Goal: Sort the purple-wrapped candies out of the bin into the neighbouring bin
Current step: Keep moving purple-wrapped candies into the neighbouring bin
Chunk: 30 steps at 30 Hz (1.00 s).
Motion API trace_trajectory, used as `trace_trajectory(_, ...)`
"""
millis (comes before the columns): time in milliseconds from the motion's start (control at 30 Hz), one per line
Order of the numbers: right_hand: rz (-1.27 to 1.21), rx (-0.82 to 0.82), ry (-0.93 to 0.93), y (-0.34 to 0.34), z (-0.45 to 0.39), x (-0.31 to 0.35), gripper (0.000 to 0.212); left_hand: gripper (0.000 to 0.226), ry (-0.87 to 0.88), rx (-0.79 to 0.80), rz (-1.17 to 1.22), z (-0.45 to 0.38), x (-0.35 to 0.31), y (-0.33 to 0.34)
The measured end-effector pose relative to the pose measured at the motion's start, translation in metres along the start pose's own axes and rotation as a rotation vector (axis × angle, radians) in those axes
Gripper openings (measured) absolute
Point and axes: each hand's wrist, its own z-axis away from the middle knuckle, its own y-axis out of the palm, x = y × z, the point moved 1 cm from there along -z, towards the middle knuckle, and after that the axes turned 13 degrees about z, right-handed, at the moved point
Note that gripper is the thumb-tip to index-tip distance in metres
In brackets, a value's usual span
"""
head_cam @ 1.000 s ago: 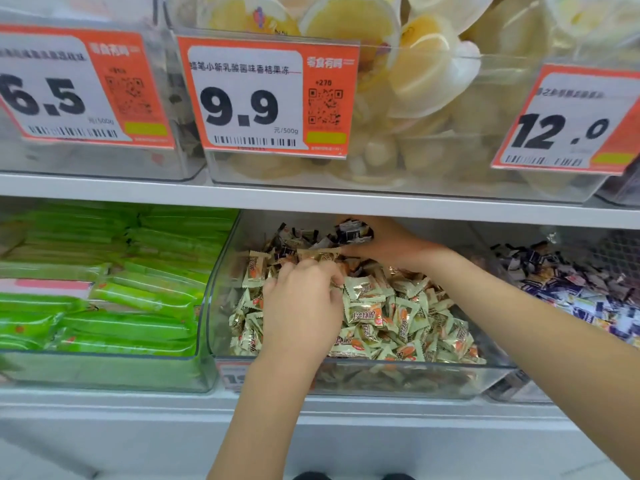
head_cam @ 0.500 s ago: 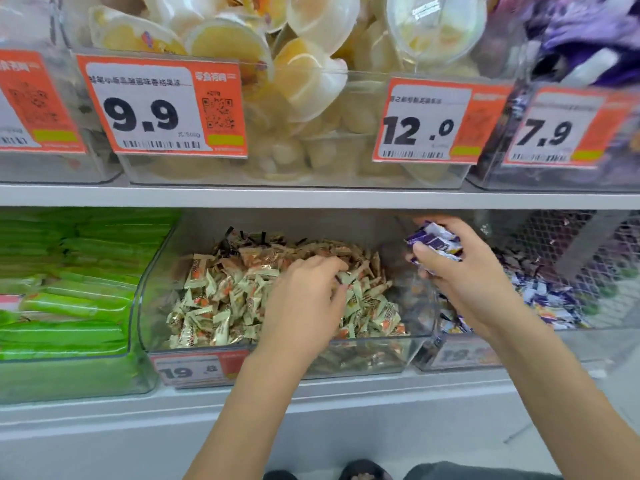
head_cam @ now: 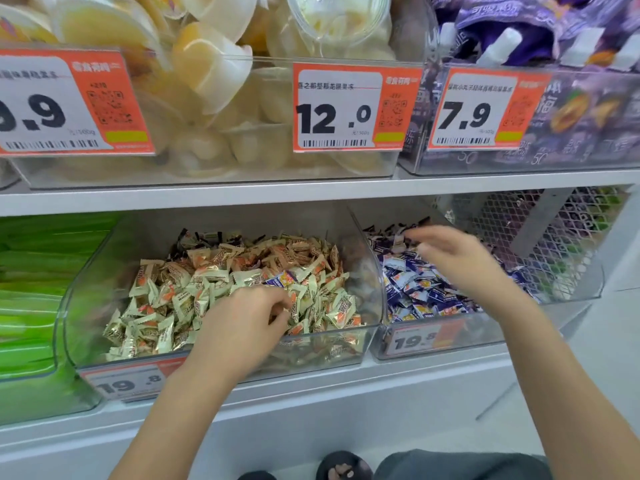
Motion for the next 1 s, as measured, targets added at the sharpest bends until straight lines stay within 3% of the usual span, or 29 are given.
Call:
trace_trajectory(100, 0.449, 0.484, -0.149, 0.035, -0.004, -0.006, 0.046, 0.015, -0.045, 0.022, 0.018, 0.003, 0.007, -0.003)
trace_trajectory(167, 0.694, 0.518, -0.114, 0.044, -0.01, -0.009, 0.051, 0.012, -0.064, 0.02, 0.055, 0.005, 0.013, -0.006)
trace_trajectory(267, 0.557, 0.336, -0.02, 0.036, -0.013, 0.007, 0.042, 0.01, -0.09, 0.0, 0.105, 0.009, 0.021, -0.012)
trace_trajectory(333, 0.323, 0.029, -0.075, 0.032, -0.009, 0.029, 0.028, 0.01, -0.1, -0.005, 0.131, 0.01, 0.026, -0.015)
trace_trajectory(400, 0.251, -0.361, -0.197, 0.032, 0.002, 0.06, 0.02, 0.01, -0.101, -0.014, 0.136, 0.01, 0.028, -0.016)
trace_trajectory(433, 0.254, -0.46, -0.271, 0.037, 0.006, 0.077, 0.019, 0.01, -0.097, -0.017, 0.131, 0.01, 0.029, -0.016)
trace_trajectory(467, 0.261, -0.449, -0.35, 0.046, 0.008, 0.092, 0.018, 0.011, -0.092, -0.018, 0.123, 0.01, 0.029, -0.016)
trace_trajectory(533, 0.29, -0.192, -0.463, 0.077, 0.007, 0.115, 0.027, 0.012, -0.083, -0.014, 0.113, 0.01, 0.028, -0.014)
trace_trajectory(600, 0.412, 0.115, -0.428, 0.111, 0.001, 0.123, 0.04, 0.012, -0.077, -0.018, 0.114, 0.01, 0.029, -0.014)
trace_trajectory(667, 0.442, 0.205, -0.317, 0.133, -0.008, 0.12, 0.038, 0.013, -0.09, -0.042, 0.136, 0.01, 0.033, -0.016)
trace_trajectory(733, 0.243, 0.138, -0.185, 0.138, -0.012, 0.114, 0.023, 0.014, -0.12, -0.068, 0.185, 0.008, 0.04, -0.02)
trace_trajectory(833, -0.033, -0.122, -0.085, 0.117, -0.007, 0.103, 0.015, 0.014, -0.142, -0.081, 0.188, 0.002, 0.05, -0.028)
trace_trajectory(1000, -0.069, -0.531, -0.092, 0.064, 0.013, 0.08, 0.017, 0.014, -0.083, -0.02, 0.129, 0.001, 0.045, -0.026)
